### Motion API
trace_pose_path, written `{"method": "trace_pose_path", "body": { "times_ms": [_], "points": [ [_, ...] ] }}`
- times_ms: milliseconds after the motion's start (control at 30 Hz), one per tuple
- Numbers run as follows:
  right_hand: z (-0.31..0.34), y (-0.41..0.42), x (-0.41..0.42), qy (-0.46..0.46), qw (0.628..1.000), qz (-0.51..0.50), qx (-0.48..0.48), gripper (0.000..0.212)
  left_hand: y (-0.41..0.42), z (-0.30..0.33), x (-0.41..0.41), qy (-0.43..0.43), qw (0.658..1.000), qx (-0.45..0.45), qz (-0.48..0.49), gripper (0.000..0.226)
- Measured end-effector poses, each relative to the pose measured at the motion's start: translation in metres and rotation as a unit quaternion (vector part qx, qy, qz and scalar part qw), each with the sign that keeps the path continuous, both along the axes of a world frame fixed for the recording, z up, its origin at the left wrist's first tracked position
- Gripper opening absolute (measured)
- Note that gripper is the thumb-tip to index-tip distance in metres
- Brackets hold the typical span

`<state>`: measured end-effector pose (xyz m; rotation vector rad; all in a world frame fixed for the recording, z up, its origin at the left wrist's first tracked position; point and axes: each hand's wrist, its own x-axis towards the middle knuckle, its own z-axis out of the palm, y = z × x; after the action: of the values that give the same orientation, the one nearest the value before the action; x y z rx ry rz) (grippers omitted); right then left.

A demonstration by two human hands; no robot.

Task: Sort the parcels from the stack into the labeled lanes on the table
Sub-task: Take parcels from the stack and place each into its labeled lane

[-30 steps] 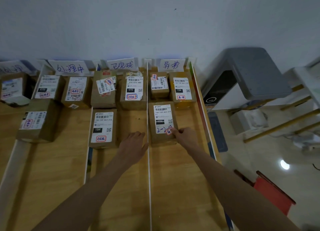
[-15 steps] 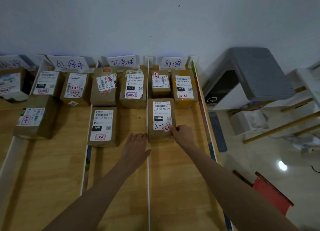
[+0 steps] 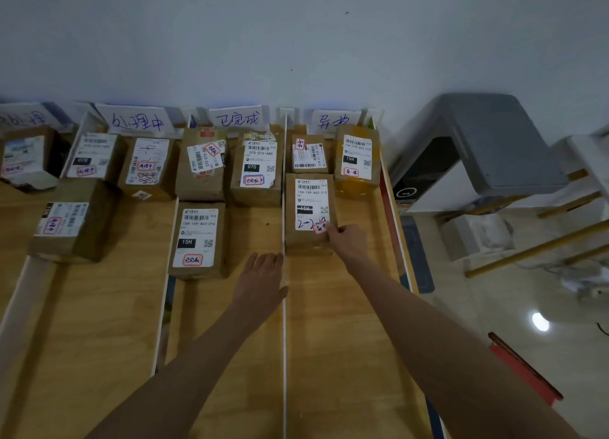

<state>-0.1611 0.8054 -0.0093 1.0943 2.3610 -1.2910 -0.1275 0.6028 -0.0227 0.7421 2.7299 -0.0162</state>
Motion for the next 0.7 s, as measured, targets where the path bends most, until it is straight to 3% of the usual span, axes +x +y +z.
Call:
{"method": "trace_pose_path", "body": {
  "times_ms": [100, 233, 333, 500, 700],
  "points": [
    [0.006, -0.001, 0.009, 0.002, 1.0, 0.015, 0.019, 0.049, -0.001, 0.002, 0.001, 0.0, 1.0, 0.006, 0.0, 0.072],
    [0.03, -0.004, 0.037, 0.032, 0.99, 0.079, 0.112, 0.057, -0.005, 0.017, 0.001, 0.015, 1.0, 0.008, 0.008, 0.065],
    [0.055, -0.009, 0.06, 0.068, 0.977, 0.114, 0.165, 0.051, -0.013, 0.041, -0.002, 0.048, 0.999, 0.006, 0.006, 0.062],
    [0.109, -0.036, 0.1, 0.159, 0.93, 0.193, 0.269, 0.033, -0.045, 0.095, 0.004, 0.097, 0.995, 0.027, 0.016, 0.057],
    [0.156, -0.111, 0.148, 0.183, 0.875, 0.254, 0.37, 0.045, -0.128, 0.149, 0.05, 0.148, 0.987, 0.025, 0.062, 0.058]
  ]
}}
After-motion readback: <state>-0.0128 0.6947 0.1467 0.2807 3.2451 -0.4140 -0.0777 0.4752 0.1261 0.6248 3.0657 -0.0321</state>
